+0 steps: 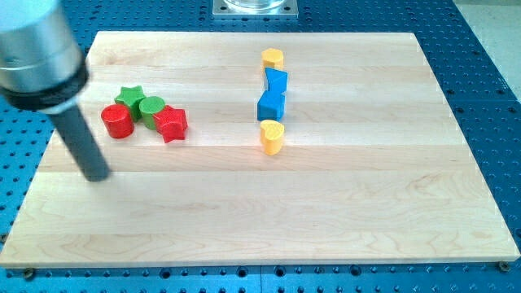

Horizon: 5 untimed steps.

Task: Separate the green star and red circle

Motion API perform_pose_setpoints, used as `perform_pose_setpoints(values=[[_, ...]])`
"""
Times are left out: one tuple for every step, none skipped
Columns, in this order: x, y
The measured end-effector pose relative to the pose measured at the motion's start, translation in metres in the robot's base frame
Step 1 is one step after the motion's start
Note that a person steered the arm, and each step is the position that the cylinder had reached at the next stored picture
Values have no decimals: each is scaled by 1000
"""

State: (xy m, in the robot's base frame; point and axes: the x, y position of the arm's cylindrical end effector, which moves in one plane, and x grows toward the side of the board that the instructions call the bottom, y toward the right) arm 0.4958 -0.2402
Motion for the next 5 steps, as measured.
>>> perform_pose_setpoints(values=[[-44, -26], [-90, -24], [-119, -8], [-135, 24], [-133, 86]])
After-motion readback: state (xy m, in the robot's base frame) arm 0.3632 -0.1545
